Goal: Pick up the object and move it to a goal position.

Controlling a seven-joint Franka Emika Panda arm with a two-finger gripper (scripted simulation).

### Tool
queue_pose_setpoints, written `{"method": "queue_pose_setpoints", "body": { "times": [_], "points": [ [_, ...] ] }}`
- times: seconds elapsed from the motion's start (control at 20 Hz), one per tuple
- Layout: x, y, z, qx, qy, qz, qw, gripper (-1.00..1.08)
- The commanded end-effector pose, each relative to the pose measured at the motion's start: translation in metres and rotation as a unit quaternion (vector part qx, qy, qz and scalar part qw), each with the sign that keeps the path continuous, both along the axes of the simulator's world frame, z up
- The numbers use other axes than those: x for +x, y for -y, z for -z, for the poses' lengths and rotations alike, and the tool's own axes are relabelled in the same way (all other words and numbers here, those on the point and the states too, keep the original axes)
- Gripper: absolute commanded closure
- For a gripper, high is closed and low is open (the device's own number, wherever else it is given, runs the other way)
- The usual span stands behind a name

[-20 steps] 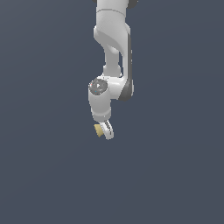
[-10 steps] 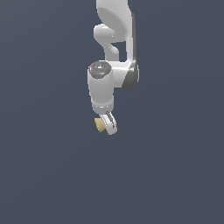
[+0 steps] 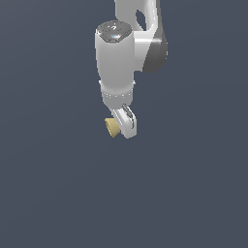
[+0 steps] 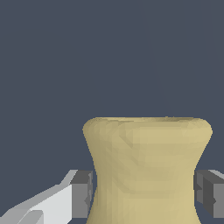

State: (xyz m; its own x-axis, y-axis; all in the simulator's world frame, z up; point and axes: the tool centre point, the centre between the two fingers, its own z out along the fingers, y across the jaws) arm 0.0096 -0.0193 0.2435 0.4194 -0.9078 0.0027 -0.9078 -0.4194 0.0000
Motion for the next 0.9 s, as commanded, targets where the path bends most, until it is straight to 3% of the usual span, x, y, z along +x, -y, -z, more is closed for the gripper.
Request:
{"method": "queue_pose_setpoints", "body": {
  "times": [0.0,0.85],
  "points": [
    [0.004,-0.004,-0.027,0.000,0.000,0.000,1.0000,1.08],
    [0.035,-0.030,-0.171,0.000,-0.001,-0.001,1.0000,1.08]
  ]
}}
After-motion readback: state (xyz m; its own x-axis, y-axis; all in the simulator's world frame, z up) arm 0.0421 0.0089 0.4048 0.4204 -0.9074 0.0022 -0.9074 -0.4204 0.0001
